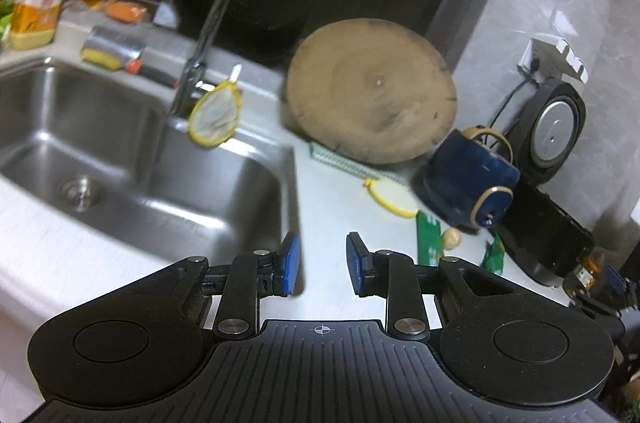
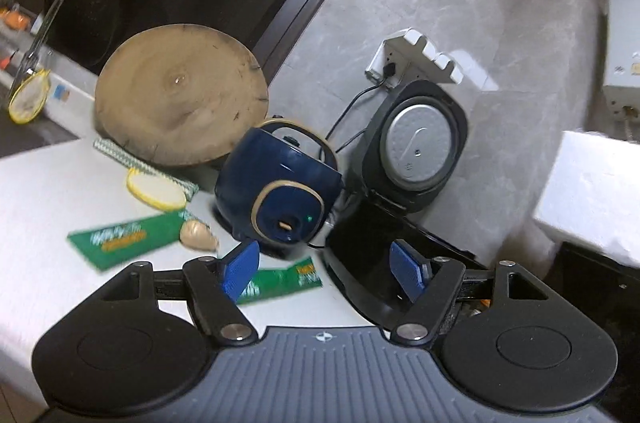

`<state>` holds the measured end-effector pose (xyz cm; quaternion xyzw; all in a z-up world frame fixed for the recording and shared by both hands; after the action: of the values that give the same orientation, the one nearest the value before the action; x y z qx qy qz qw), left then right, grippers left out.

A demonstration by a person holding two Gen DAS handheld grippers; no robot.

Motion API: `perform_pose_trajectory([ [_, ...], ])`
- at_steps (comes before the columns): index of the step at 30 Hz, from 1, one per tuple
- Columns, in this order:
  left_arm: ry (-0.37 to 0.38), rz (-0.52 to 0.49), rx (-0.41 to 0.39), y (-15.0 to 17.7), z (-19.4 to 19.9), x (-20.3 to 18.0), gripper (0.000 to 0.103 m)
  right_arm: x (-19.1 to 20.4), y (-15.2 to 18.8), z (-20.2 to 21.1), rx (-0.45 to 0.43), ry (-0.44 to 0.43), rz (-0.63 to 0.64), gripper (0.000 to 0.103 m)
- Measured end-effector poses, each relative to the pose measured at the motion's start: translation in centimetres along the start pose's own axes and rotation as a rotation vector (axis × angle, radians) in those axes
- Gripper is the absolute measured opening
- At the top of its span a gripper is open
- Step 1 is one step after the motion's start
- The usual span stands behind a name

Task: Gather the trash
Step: 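Raise both grippers out of the bin back over the countertop, then move the left gripper down to the long green packet strip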

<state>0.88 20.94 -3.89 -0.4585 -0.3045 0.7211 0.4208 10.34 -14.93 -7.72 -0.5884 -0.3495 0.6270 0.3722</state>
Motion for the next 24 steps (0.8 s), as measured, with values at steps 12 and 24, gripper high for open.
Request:
perform_pose_trajectory([
  [12,0.015,-0.076,-0.051,-4.0,-2.3,-4.9,0.029,-2.3,-4.0,-7.6,0.116,-0.156,-0.252,0.073],
  [24,-0.023,-0.146,0.1,-2.8,-6.4,-8.4,0.029,-1.1,-3.9,-9.9,0.162,-0.249,-0.27,0.076],
])
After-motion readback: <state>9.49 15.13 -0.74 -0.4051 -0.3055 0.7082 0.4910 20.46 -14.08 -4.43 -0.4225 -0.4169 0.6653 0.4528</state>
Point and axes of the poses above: each gripper's, at about its wrist camera, not at the fingertips, and z roughly against the way its jaws point, x to its left, y to its underside, the point moved 1 cm from there along -z, roughly the way its jaws point, and after that the axes turned 2 degrees about -y, right-handed, at the moved point
